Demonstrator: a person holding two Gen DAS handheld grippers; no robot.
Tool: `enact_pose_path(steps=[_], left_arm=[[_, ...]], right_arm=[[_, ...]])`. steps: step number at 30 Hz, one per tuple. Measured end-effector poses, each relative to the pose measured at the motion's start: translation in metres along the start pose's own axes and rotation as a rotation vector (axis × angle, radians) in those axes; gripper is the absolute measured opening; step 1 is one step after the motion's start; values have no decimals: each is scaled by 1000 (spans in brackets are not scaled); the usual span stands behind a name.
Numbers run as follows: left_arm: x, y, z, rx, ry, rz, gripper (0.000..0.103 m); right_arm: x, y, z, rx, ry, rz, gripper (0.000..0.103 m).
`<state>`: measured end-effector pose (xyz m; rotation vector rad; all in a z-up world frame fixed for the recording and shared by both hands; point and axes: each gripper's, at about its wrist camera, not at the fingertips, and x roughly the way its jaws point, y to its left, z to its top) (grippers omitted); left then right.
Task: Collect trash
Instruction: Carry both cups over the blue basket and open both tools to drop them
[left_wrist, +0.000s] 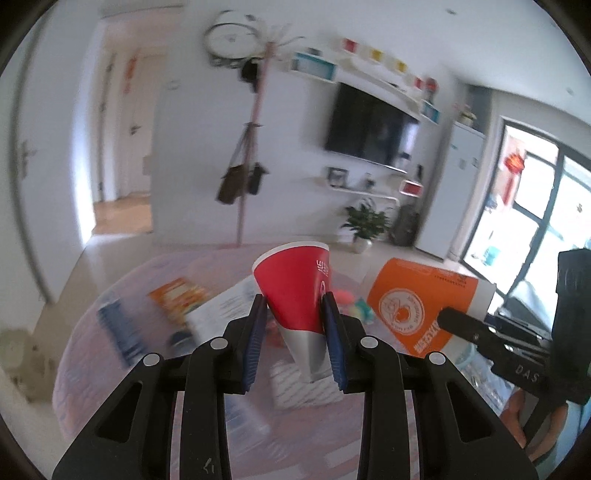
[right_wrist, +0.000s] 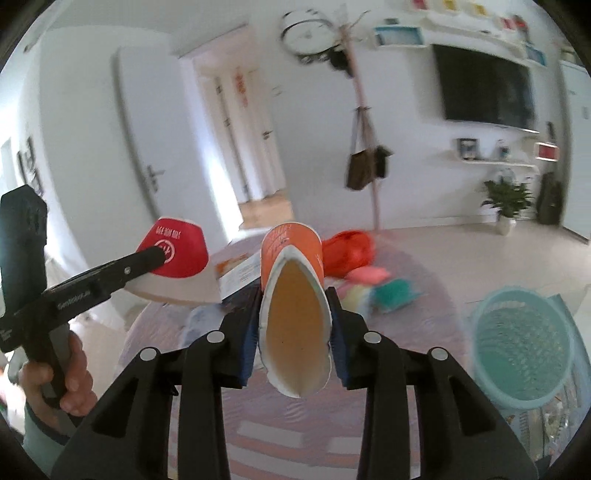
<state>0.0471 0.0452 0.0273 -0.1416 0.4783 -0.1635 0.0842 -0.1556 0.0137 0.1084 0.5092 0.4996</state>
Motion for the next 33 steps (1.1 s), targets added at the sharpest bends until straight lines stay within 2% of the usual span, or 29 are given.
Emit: enact_pose_path(steps=[4,9,11,16,23,31,33], left_arm=[[31,-41,10,58,28,-62,29],[80,-96,13,98,91,-177,29],[101,-117,12,119,116,-211,29],[154,-162,1,165,184,-266,29],[221,-199,-26,185,301,-323,30],[272,-214,-48,160,417,-355,31],[277,-213,-51,148,431,-359,38]], right_arm=[[-12,-43,5,42,-38,-119,31],[-18,-100,-1,116,-46,-271,31],[-18,-128,-8,166,-38,-338,31],[-7,-190,-32,298,20,-436,31],[19,-245,-66,399,139,-531,34],[34,-265,-89,448,214,-569,40],[31,-267,-90,450,215,-572,41]])
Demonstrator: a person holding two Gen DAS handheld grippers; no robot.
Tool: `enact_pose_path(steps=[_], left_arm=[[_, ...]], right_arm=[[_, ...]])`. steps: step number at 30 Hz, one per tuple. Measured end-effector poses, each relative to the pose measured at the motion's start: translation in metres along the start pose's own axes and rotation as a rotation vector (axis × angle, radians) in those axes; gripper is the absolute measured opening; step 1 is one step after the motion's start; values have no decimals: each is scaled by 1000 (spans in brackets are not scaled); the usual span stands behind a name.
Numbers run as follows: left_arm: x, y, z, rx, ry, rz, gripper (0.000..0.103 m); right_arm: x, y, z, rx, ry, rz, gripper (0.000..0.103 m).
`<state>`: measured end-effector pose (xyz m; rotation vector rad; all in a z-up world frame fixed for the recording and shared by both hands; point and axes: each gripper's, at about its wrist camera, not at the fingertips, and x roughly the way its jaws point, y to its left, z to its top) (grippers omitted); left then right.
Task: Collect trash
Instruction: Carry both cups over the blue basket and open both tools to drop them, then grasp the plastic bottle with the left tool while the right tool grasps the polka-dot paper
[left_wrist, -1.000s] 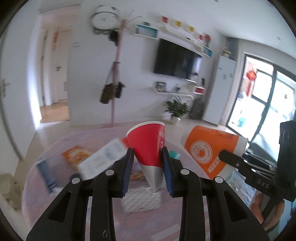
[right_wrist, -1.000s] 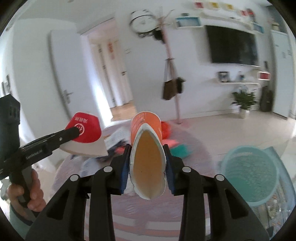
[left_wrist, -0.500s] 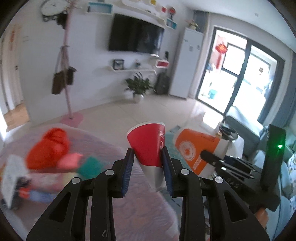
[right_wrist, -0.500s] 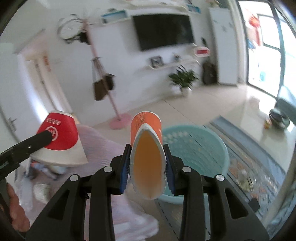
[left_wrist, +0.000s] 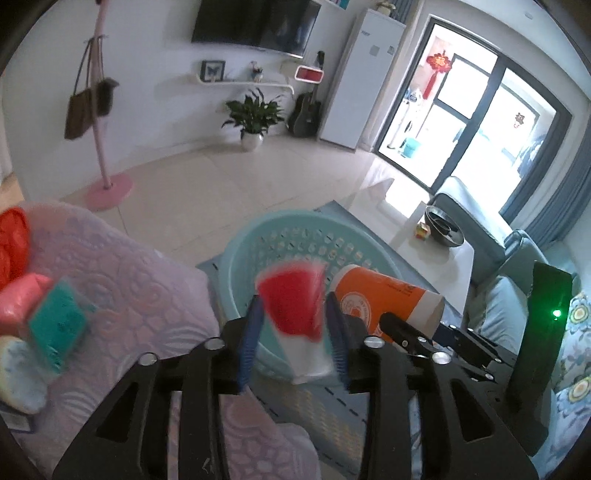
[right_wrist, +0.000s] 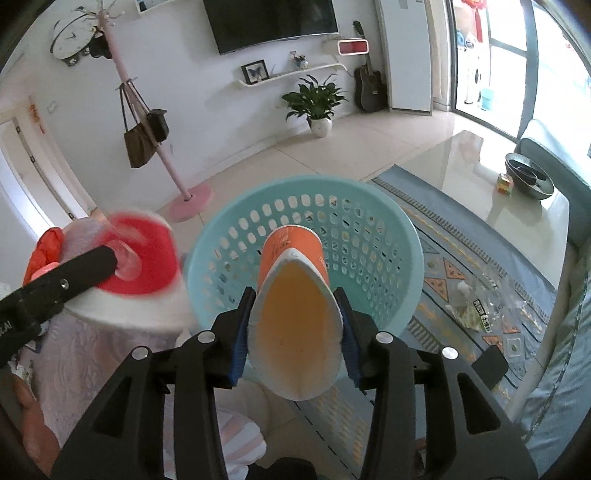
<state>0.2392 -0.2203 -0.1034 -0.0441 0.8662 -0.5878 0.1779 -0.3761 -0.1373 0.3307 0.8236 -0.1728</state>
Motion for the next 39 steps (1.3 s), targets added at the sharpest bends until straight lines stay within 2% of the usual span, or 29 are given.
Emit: enact_pose_path(steps=[2,3,5,14,17,23,28,32,35,39], left_arm=[[1,-1,-3,4,0,-8,40],[-1,-1,-4,4,-1,-8,48],[-8,0,-5,-1,-18,-3,56],[-58,5,-18,-3,-97,19,57],[-80,8,-25,-8,-132,35,61],[-136,21,-47,-46,-216,92,61],[-190,44,-73,-124,-291,173,66],[-235,74,-100,-217,-347,274,74],[-262,97,-117,-283,-359,355,77],[-287,133,-139,-378,-349,447,78]], right_arm=[[-3,-1,1,3,-1,2,42],[-4,-2,1,7,-4,5,43],[-8,-1,2,8,-14,17,43],[-35,11,3,-19,-56,38,43],[-46,23,2,-40,-71,60,43],[-79,62,-2,-112,-124,137,43],[-110,106,-12,-208,-175,227,43],[-130,144,-27,-289,-203,308,44],[-137,174,-39,-357,-200,368,49],[-135,217,-60,-445,-161,451,49]])
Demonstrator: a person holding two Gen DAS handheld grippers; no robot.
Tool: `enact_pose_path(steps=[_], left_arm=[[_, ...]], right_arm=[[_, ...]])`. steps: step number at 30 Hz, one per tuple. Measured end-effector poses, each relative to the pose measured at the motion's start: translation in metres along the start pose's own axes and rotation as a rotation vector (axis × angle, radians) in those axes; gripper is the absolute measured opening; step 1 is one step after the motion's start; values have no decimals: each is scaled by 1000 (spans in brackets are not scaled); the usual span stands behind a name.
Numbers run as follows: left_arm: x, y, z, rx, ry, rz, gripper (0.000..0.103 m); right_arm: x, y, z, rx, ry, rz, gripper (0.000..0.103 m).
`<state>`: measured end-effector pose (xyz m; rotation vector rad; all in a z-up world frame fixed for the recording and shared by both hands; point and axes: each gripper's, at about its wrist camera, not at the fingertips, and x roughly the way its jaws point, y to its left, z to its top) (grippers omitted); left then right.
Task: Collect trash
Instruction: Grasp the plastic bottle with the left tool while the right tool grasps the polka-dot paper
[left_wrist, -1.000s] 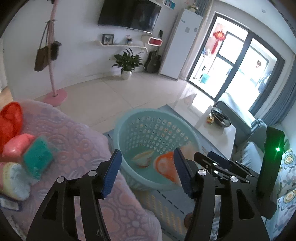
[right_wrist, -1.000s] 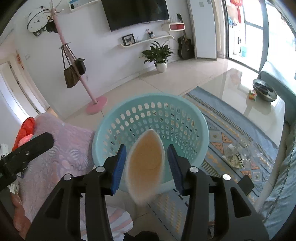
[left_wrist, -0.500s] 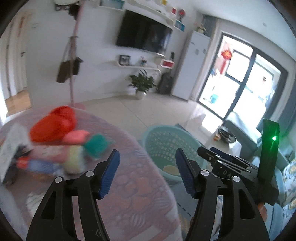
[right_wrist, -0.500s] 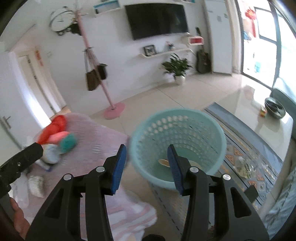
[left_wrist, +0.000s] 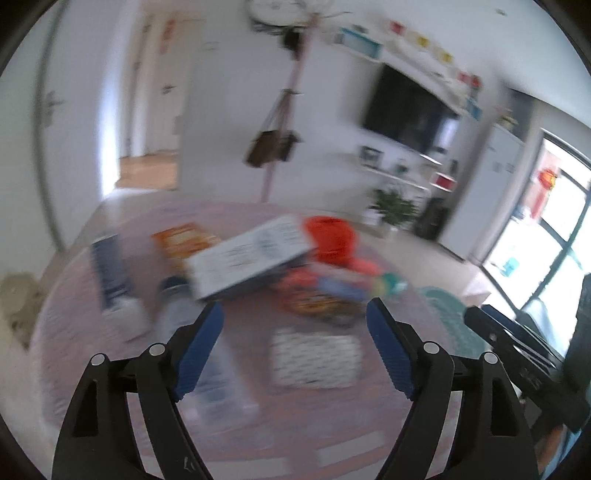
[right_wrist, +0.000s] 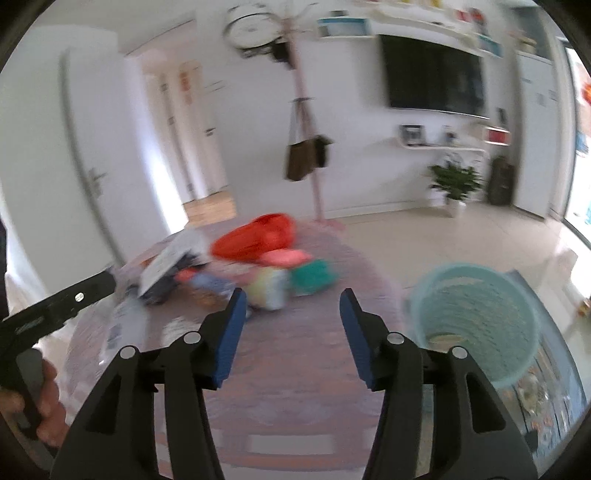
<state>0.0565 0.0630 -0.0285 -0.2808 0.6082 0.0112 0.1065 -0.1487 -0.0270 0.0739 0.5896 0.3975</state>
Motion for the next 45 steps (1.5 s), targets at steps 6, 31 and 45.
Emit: enact_pose_path(steps=[6,31,45], left_arm=[[7,52,-8,-86,69,101,78],[54,78,-18,-159,232,56,66],[60,72,-24,-204,261,67,64]], right_arm=[[41,36,-11,-34,87,109,49],[85,72,-43,-193,367,278,54],[112,93,-43,-280,394,213,43]])
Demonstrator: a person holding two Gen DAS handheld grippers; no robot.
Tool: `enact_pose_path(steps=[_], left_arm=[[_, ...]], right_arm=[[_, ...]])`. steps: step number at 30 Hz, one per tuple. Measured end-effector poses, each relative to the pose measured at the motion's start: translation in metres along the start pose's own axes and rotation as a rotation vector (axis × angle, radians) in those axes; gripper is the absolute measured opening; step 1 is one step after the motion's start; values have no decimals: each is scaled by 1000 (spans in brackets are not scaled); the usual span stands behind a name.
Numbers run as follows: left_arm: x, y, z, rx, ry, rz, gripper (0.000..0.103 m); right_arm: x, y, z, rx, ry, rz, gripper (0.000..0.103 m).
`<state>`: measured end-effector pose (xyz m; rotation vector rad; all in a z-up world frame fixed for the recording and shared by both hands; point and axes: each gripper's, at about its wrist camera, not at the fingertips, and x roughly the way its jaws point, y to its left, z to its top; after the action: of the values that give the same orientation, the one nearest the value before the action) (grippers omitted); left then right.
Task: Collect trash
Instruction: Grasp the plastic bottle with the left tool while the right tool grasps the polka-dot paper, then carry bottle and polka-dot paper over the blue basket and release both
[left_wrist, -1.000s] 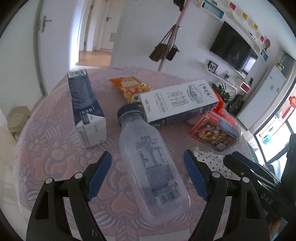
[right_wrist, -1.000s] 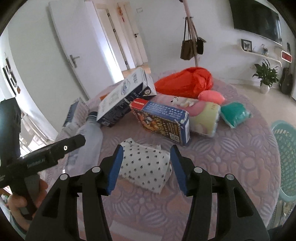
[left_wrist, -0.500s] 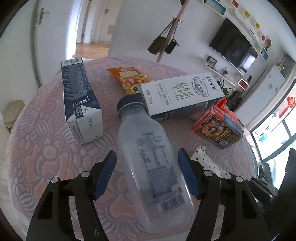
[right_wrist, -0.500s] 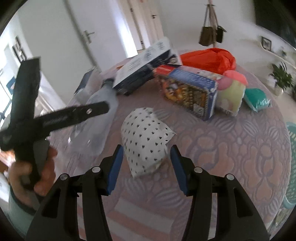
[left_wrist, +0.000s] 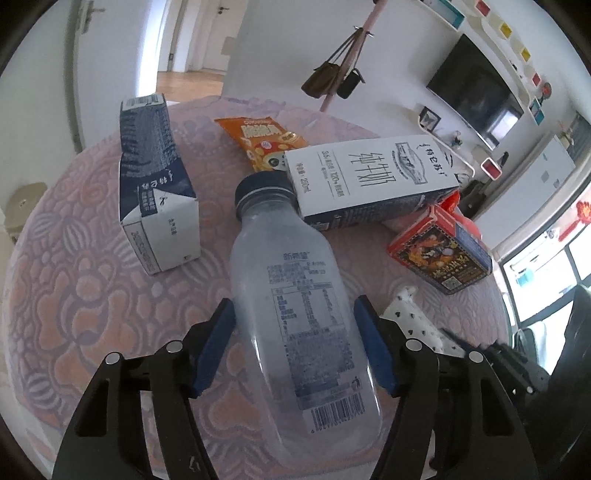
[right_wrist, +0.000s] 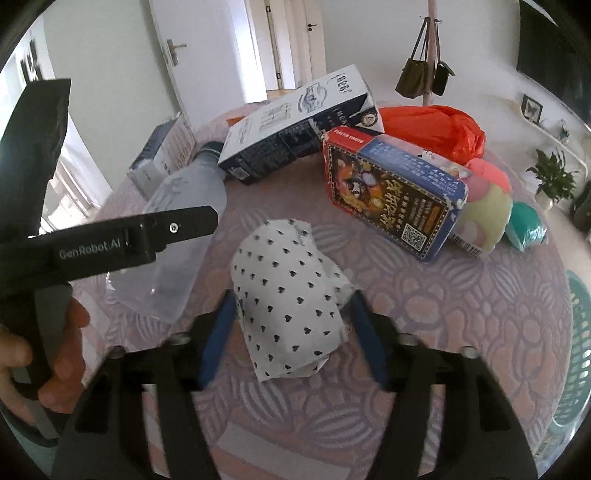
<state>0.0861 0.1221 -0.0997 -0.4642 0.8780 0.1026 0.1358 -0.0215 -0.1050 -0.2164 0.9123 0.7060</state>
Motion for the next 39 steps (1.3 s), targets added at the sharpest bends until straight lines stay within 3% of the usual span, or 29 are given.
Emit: enact_pose_path(steps=[4,8,16,18,30,39], left_arm=[[-1,0,-2,7,-8,1,63],[-8,2,-5,2,-30,-57,61],[-36,-20,-14,77,-93,-114,58],[-45,-27,-15,91,-113,-134,50],[-75,-58,-11,132,-167,-259,49],[-96,-125,6,258,-248,-340,49]], right_arm=[[-7,-1,-3,-4,-27,12,24],[-21,-5,-4,10,-67,6,19],[-68,-22,-2,53,-180,-24,19],[-79,-28,-2,75,-209,-29,19],[-128,-77,-11,182,-312,-76,19],[-173,-115,-24,263,-416,-162,19]])
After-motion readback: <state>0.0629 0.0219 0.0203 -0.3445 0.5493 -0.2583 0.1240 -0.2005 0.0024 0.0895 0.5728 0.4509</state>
